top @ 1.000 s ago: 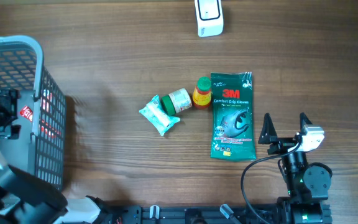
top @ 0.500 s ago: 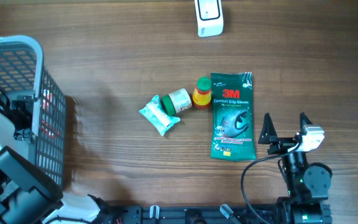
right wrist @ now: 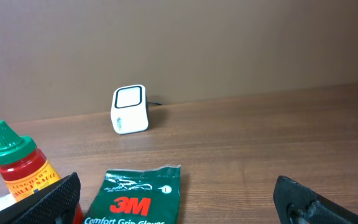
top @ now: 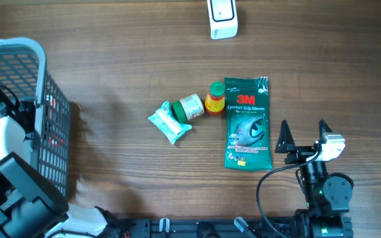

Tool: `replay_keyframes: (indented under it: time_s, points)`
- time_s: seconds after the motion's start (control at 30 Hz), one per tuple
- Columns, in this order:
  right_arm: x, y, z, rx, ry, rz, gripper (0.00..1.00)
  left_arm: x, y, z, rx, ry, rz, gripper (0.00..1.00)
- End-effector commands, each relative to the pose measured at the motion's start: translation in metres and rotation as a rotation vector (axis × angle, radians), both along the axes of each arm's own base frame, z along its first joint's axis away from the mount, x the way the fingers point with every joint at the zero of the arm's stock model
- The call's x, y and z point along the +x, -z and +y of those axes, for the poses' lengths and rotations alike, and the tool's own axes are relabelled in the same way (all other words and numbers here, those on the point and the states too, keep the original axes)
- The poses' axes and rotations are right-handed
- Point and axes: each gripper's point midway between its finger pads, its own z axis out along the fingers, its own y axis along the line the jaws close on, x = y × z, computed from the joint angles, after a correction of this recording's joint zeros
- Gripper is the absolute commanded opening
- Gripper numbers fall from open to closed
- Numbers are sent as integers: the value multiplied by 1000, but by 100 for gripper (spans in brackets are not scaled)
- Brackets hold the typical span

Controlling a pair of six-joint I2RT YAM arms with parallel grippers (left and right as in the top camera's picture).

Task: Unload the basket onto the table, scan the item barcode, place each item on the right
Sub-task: 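Reach into the basket and grasp the red-white snack box with left gripper, then carry the snack box out and place it beside the wipes pack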

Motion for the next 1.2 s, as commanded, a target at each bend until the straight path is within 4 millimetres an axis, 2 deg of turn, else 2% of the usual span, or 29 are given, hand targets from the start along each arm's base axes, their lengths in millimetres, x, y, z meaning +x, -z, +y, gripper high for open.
replay_keyframes:
  time_s: [0.0,0.1,0.13,0.17,0.2,0.3,0.43,0.57,0.73,0.83,0.87,1.0,1.1,1.13,1.17]
  points:
    - [0,1,2,-12,-12,0,100,-5,25,-2,-32,-17,56,62]
    - [0,1,2,-12,-12,0,99,-4,44,-5,-60,-10,85,54]
    - [0,1,2,-12,-12,0,100,-5,49,-6,-68,-9,96,47]
    - [0,1,2,-12,-12,0,100,-6,52,-6,-71,-9,101,31]
    - [0,1,2,-12,-12,0,100,-6,52,-6,-72,-9,102,22]
    - [0,1,2,-12,-12,0,100,-4,49,-5,-64,-9,91,4]
    - [0,1,2,-12,-11,0,100,-1,29,-1,-32,-10,52,4]
    - [0,1,2,-12,-12,0,100,-5,-21,10,40,-39,-40,4]
    - [0,1,2,-12,-12,0,100,-30,-106,24,173,-106,-192,4]
    - [0,1,2,-12,-12,0,100,-43,-151,21,280,-92,-277,4]
    - [0,1,2,-12,-12,0,100,-48,-172,16,330,-76,-316,4]
    - [0,1,2,-12,-12,0,100,-60,-226,-7,481,24,-439,4]
    - [0,1,2,-12,-11,0,100,-64,-255,-29,602,143,-492,4]
    - [0,1,2,-12,-11,0,100,-63,-262,-38,641,194,-507,4]
    - [0,1,2,-12,-12,0,100,-60,-280,-59,738,319,-541,4]
